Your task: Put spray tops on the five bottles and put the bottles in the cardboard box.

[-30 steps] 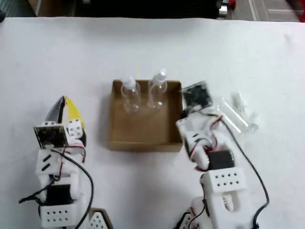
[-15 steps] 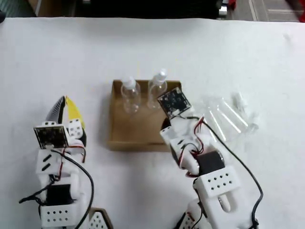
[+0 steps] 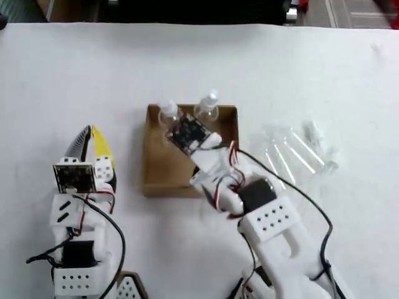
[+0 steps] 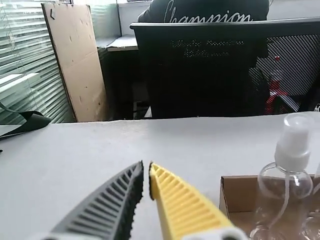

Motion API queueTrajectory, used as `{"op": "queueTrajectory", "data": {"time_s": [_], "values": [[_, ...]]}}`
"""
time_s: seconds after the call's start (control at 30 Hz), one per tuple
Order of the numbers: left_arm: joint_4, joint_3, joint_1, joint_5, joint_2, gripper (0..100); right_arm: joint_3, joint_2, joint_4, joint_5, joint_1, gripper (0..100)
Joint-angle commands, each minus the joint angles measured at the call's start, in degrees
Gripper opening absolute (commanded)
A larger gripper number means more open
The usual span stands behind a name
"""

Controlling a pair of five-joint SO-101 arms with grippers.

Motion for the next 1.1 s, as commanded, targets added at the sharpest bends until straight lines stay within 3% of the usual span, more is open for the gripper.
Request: {"op": "queueTrajectory", "data": {"time_s": [0.0, 0.27, 0.67, 1.07], "values": [[0.18, 0.0, 0.66, -0.7, -0.13, 2, -4.22, 1.98, -0.75, -0.26, 1.63, 1.8], [0.26, 0.0, 0.57, -0.79, -0.13, 2, -4.31, 10.51, -2.51, -4.48, -0.92, 1.7], [0.88, 0.0, 0.84, -0.97, -0.13, 2, -3.96, 23.34, -25.98, -4.48, -1.45, 1.7], [0.7, 0.0, 0.92, -0.97, -0.13, 2, -3.96, 32.75, -38.9, -4.48, -1.8, 1.7]]}}
